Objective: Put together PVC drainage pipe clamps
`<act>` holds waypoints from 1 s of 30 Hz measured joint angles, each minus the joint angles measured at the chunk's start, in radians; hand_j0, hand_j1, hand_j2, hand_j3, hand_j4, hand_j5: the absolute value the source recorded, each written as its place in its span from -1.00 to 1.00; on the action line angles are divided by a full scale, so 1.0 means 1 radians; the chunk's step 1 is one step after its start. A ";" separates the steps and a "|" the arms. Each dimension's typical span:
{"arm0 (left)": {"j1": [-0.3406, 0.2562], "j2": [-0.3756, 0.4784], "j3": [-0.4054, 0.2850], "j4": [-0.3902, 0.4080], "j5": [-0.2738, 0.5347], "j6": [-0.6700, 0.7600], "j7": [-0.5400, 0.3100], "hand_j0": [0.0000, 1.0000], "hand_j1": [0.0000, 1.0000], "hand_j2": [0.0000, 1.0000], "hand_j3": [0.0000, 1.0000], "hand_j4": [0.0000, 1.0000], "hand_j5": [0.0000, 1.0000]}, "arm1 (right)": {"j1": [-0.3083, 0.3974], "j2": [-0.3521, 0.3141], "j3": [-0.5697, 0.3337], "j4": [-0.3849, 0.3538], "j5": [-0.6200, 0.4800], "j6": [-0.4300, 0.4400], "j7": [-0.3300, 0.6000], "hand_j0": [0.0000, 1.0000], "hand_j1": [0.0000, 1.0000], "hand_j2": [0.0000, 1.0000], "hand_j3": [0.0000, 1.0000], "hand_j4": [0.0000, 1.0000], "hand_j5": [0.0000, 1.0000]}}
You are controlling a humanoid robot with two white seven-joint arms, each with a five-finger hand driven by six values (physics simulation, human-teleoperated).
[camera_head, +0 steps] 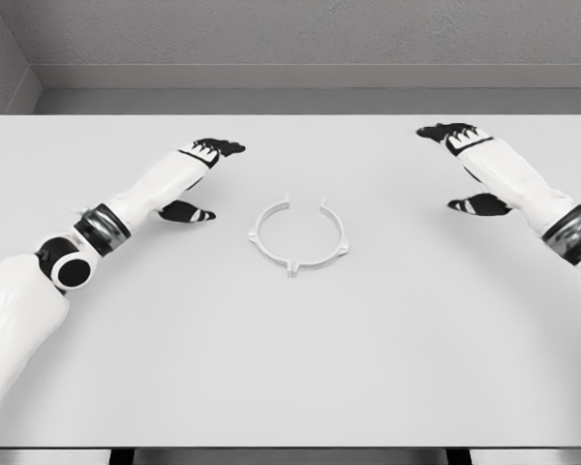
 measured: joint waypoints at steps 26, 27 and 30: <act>0.012 -0.019 -0.059 -0.055 0.010 0.000 0.000 1.00 1.00 1.00 1.00 1.00 1.00 | 0.196 -0.217 -0.064 -0.250 -0.345 0.001 0.205 1.00 1.00 1.00 1.00 1.00 1.00; 0.012 -0.019 -0.059 -0.055 0.010 0.000 0.000 1.00 1.00 1.00 1.00 1.00 1.00 | 0.196 -0.216 -0.064 -0.250 -0.345 0.001 0.205 1.00 1.00 1.00 1.00 1.00 1.00; 0.014 -0.021 -0.060 -0.055 0.006 0.000 0.000 1.00 1.00 1.00 1.00 1.00 1.00 | 0.196 -0.215 -0.064 -0.251 -0.345 0.001 0.206 1.00 1.00 1.00 1.00 1.00 1.00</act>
